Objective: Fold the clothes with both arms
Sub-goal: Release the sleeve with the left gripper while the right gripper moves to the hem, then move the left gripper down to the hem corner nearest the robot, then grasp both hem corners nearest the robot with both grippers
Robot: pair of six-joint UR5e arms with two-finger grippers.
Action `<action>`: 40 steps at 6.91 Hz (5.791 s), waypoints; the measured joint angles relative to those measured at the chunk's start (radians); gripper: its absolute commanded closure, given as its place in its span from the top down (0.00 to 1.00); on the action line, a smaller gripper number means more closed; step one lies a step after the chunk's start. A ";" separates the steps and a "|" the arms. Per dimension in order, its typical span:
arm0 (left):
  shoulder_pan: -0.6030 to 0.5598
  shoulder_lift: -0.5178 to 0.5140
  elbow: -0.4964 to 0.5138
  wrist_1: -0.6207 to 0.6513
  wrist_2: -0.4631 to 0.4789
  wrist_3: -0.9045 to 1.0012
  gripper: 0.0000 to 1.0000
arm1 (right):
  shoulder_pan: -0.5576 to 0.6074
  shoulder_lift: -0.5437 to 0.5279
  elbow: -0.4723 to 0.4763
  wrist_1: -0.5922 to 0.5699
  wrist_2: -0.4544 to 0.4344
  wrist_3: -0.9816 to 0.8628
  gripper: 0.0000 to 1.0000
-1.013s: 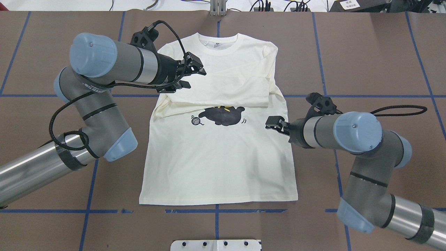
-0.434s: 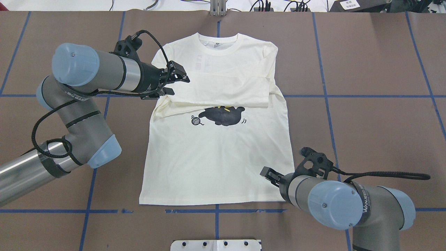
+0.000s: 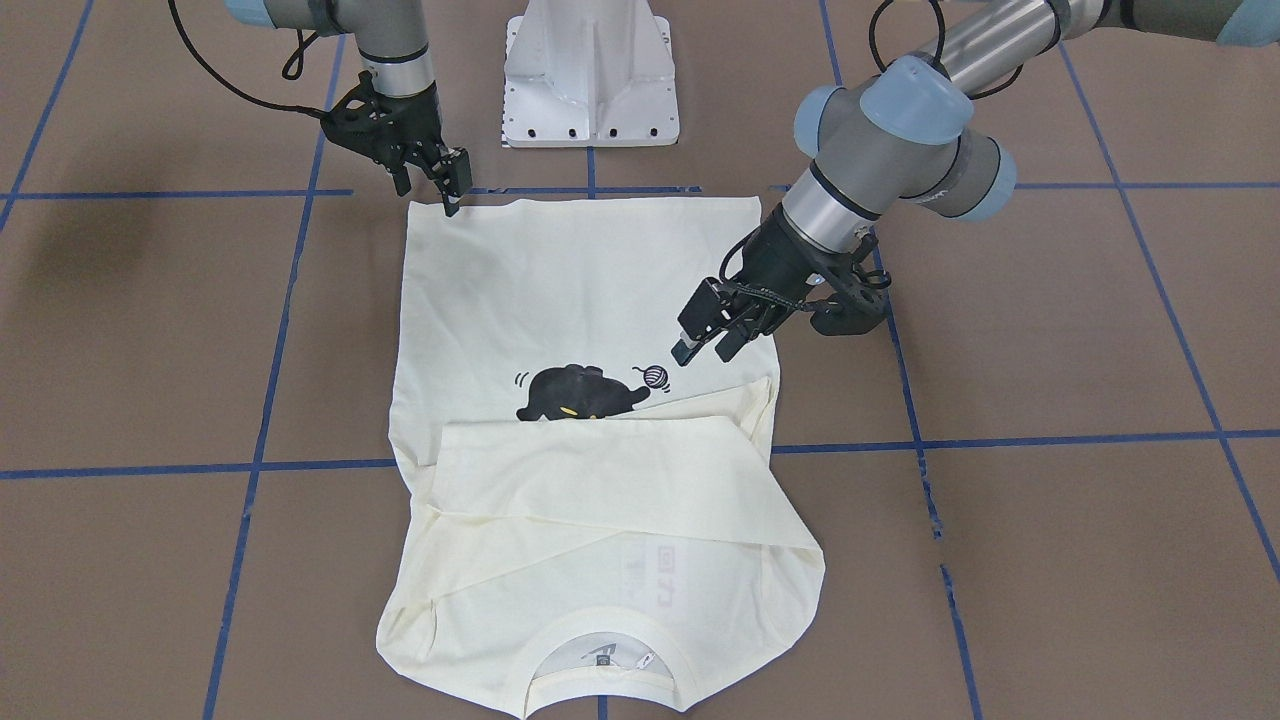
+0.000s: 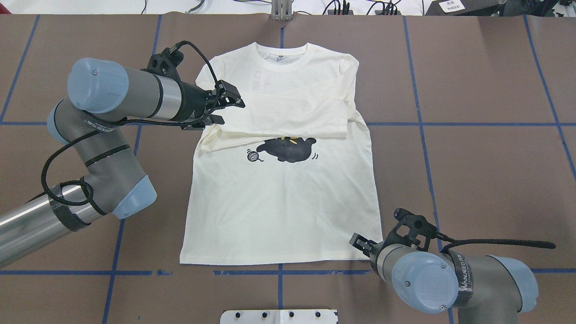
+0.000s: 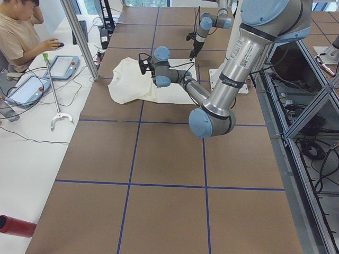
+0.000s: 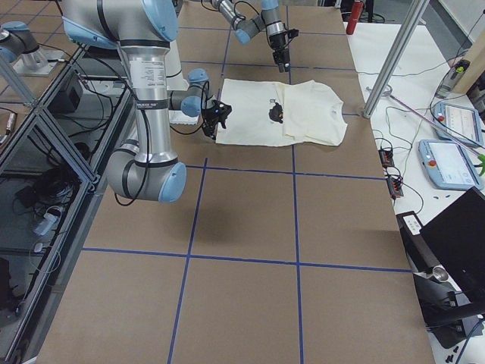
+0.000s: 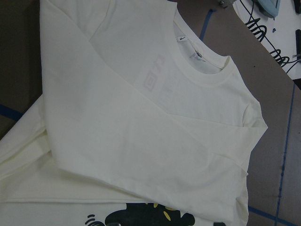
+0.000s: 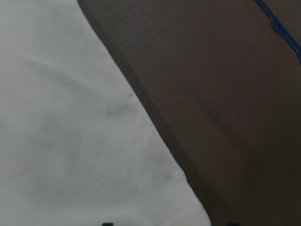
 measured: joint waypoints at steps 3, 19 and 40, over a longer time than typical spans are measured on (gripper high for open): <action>0.004 -0.001 0.001 0.000 0.039 0.000 0.73 | -0.019 -0.007 -0.009 -0.030 0.002 0.001 0.39; 0.074 0.026 -0.110 0.264 0.101 -0.011 0.72 | -0.006 0.002 0.065 -0.081 0.013 -0.007 0.00; 0.492 0.290 -0.403 0.757 0.230 -0.222 0.43 | 0.035 -0.007 0.163 -0.103 0.048 -0.007 0.00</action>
